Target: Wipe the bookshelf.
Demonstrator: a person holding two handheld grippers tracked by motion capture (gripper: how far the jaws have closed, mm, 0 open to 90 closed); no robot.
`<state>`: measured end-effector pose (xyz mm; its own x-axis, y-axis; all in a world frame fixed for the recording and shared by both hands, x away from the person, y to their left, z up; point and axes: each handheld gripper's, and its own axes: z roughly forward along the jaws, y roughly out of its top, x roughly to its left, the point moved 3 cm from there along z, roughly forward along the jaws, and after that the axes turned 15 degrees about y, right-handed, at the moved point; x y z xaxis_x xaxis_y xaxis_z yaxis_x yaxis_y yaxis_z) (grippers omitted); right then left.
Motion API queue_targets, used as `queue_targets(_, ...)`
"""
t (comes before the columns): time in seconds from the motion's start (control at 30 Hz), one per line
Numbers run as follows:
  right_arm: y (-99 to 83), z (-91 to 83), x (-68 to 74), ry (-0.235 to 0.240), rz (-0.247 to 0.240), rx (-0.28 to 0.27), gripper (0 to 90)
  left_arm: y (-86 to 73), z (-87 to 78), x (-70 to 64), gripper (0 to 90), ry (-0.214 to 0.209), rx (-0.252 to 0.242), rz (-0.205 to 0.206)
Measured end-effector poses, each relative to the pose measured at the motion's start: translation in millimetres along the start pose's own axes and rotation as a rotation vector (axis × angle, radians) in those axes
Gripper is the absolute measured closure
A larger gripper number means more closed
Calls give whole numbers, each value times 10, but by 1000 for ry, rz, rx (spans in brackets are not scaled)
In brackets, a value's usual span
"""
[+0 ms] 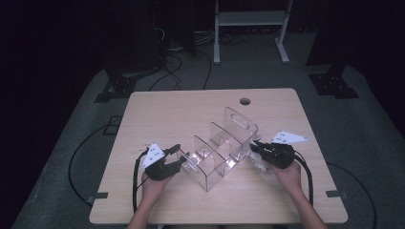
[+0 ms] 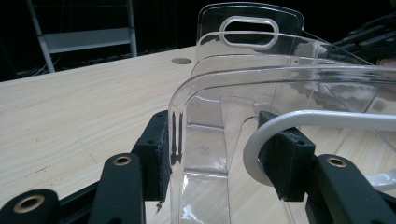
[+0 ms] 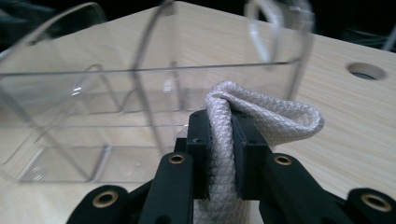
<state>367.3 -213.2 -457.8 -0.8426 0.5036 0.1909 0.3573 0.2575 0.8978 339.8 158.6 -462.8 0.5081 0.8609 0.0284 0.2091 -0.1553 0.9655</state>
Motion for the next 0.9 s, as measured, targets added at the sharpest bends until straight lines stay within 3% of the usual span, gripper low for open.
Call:
queue_targets(0.23, 42, -48, -235, -49, 51, -35, 784, 2, 2, 0, 481, -3, -3, -5)
queue_targets(0.3, 51, -13, -203, -34, 53, -32, 784, 2, 0, 3, 481, -2, -2, 0)
queue_targets(0.4, 46, 42, -81, 13, 7, -19, 784, 1, -7, 21, 481, 0, -2, -3)
queue_targets(0.47, 52, 40, -83, 0, -8, -8, 784, 1, -8, 19, 481, 2, -2, -2)
queue_targets(0.57, 88, 1, -220, -44, 28, -25, 784, 2, -8, 14, 481, 4, -3, -1)
queue_targets(0.63, 122, -7, -292, -47, 54, -34, 784, 2, -8, 16, 481, 2, -4, -2)
queue_targets(0.83, 158, 62, -84, -3, -32, -10, 784, 0, -9, 37, 482, 0, -5, -8)
queue_targets(0.9, 154, 56, -146, -17, 1, -17, 784, 0, -12, 30, 481, 1, -3, -5)
